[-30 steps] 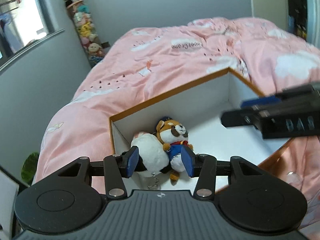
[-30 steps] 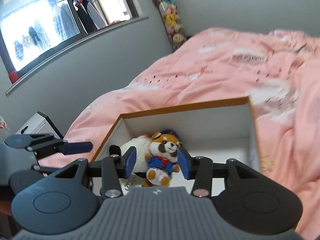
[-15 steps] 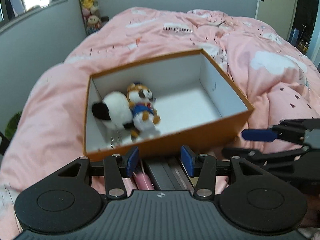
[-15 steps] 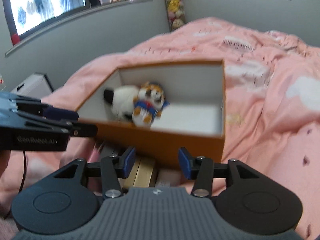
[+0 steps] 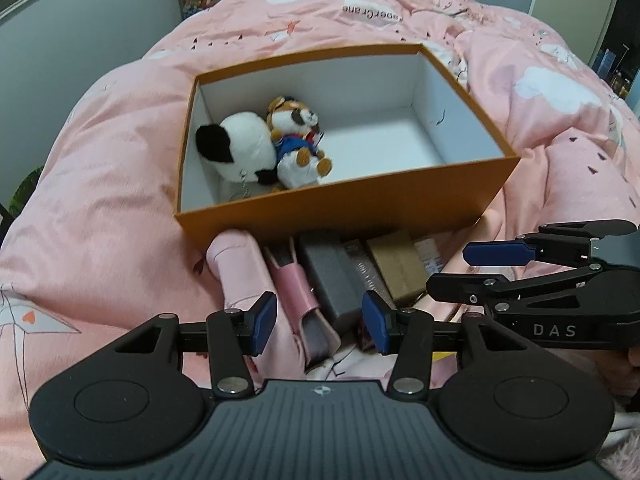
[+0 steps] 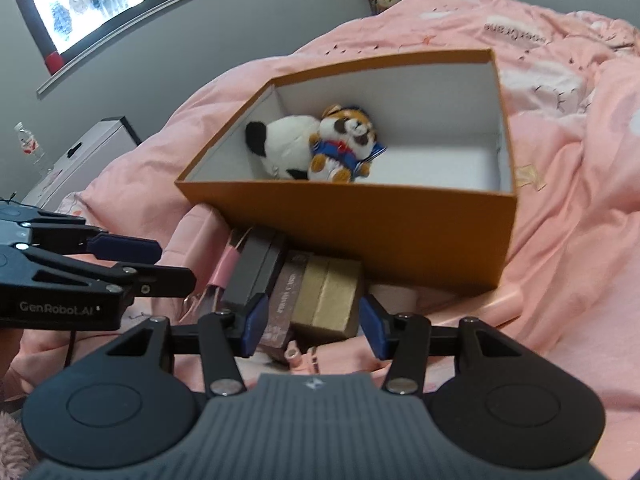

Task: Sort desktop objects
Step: 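Grasp the pink pouch with the left tool while the right tool grasps the pink case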

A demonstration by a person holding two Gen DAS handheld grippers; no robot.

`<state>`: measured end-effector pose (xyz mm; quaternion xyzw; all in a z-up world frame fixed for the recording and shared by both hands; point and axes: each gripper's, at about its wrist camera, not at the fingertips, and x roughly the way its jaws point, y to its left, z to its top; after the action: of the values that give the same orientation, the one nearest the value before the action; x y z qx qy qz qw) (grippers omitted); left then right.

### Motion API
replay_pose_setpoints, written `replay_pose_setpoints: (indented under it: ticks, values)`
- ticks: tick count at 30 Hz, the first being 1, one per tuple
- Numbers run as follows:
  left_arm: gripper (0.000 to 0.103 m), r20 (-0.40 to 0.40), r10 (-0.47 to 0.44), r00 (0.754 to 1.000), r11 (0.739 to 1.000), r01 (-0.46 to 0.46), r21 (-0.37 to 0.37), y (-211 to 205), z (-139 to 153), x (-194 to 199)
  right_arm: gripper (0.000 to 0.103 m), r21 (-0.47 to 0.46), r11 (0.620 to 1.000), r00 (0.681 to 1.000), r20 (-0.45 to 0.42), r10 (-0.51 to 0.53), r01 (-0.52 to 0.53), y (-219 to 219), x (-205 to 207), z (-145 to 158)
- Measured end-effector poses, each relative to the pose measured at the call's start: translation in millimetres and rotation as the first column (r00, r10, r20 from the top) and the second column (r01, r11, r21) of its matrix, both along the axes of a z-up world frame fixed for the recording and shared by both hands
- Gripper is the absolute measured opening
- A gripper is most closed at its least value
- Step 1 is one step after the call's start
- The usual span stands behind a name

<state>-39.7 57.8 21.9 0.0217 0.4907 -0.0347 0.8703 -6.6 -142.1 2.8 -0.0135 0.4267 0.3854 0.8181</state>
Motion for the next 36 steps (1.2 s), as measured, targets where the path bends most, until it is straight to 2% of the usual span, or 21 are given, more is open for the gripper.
replay_pose_setpoints:
  ticks: [9, 13, 15, 20, 22, 27, 36]
  values:
    - [0.056, -0.055, 0.143, 0.988, 0.99, -0.143, 0.002, 28.1, -8.9, 12.8, 0.046, -0.012, 0.993, 0.993, -0.038, 0.113, -0.113, 23.0, -1.7, -8.9]
    - [0.058, -0.104, 0.161, 0.981, 0.986, -0.166, -0.034, 35.7, -20.2, 19.7, 0.045, -0.014, 0.988, 0.987, -0.05, 0.151, -0.152, 32.3, -1.8, -11.3]
    - [0.059, -0.118, 0.176, 0.977, 0.983, -0.182, -0.04, 37.7, -25.6, 20.6, 0.042, -0.009, 0.986, 0.984, -0.061, 0.168, -0.169, 37.0, -1.1, -12.0]
    - [0.058, -0.09, 0.2, 0.976, 0.979, -0.203, -0.026, 43.3, -31.1, 25.4, 0.037, 0.022, 0.976, 0.97, -0.107, 0.216, -0.215, 55.2, 3.7, -12.6]
    - [0.054, -0.1, 0.196, 0.976, 0.98, -0.199, -0.019, 45.6, -33.8, 28.0, 0.037, 0.039, 0.975, 0.967, -0.127, 0.223, -0.22, 62.9, 8.8, -12.0]
    - [0.043, -0.115, 0.212, 0.97, 0.972, -0.221, -0.077, 60.4, -35.4, 28.8, 0.036, 0.023, 0.968, 0.961, -0.12, 0.25, -0.25, 85.4, 14.5, -8.5]
    - [0.038, -0.155, 0.276, 0.949, 0.93, -0.304, -0.206, 104.2, -38.3, 24.8, 0.035, -0.108, 0.957, 0.962, -0.082, 0.262, -0.27, 131.5, 18.2, -7.0]
